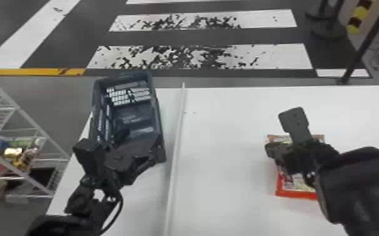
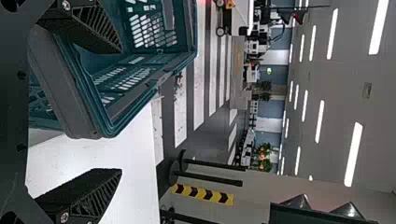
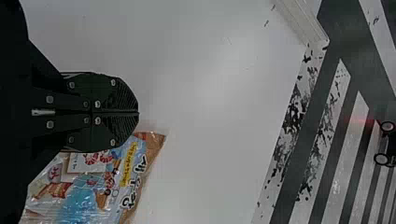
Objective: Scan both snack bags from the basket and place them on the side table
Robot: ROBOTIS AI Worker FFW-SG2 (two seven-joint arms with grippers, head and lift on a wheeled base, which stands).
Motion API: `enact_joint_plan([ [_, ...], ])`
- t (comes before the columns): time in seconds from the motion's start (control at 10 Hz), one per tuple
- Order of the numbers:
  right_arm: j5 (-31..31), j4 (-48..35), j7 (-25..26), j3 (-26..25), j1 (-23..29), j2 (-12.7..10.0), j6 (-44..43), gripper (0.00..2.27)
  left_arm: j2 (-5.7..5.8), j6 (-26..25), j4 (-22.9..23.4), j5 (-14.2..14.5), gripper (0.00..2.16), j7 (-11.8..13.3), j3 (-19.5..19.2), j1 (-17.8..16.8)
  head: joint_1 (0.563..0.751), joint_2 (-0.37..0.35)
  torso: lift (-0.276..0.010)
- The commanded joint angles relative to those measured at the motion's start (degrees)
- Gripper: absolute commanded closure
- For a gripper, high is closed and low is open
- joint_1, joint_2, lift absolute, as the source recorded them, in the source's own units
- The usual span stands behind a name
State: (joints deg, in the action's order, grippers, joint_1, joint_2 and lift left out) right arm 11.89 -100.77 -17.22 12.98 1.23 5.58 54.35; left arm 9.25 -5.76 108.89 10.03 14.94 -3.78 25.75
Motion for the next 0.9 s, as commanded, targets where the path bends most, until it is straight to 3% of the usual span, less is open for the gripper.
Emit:
enact_joint_plan([
  [0.0, 0.24, 0.4, -0.1, -0.32, -0.27, 0.31, -0.07, 2.26, 0.07, 0.0, 0.0, 0.08, 0.09, 0.0, 0.0, 0.0, 0.695, 0.105, -0.075],
  [0.8, 1.38, -7.34, -1.5, -1.29, 6.15, 0.83, 4.32, 2.26, 0.15, 0.0, 0.35, 0.16, 0.09, 0.0, 0.09, 0.18, 0.695, 0.103, -0.075],
])
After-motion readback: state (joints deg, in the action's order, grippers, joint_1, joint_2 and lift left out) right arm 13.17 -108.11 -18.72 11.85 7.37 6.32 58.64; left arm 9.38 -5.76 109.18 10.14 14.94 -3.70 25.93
